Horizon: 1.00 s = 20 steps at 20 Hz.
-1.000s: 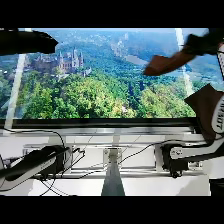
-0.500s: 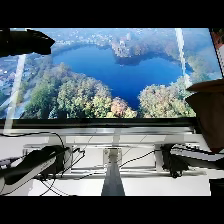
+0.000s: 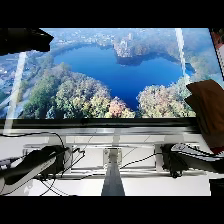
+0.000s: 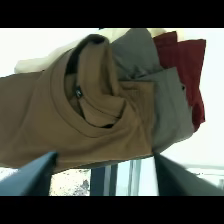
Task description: Fold the clothes and pants, and hang the long-sleeved shirts on hangers.
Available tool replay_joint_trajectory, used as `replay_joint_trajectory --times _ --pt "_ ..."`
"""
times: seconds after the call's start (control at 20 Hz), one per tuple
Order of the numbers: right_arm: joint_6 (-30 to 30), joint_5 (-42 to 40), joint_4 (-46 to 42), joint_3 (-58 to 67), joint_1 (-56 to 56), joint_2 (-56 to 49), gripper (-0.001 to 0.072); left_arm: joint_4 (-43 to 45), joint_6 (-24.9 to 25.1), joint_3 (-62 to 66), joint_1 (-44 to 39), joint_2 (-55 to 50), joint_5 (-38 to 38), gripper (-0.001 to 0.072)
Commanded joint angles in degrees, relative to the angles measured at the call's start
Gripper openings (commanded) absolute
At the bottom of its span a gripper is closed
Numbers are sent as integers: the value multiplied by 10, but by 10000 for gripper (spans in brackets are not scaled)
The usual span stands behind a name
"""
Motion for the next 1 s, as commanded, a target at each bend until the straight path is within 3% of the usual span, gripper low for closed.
replay_joint_trajectory --times 0.0,0.05,0.1,0.3,0.45,0.8,0.95 --pt "-23 -33 18 0 9 1 285 0 0 0 0 0 4 19" --pt "-23 -54 36 0 28 1 89 0 0 0 0 0 4 19" --pt "-25 -78 59 0 52 1 11 0 0 0 0 0 4 20" --pt "-111 -197 133 0 225 1 11 0 0 0 0 0 4 20" --pt "-225 -238 140 0 407 1 12 0 0 0 0 0 4 20" --pt "-391 -221 132 0 735 1 12 0 0 0 0 0 4 20" --pt "-396 -223 99 0 788 1 12 0 0 0 0 0 4 20"
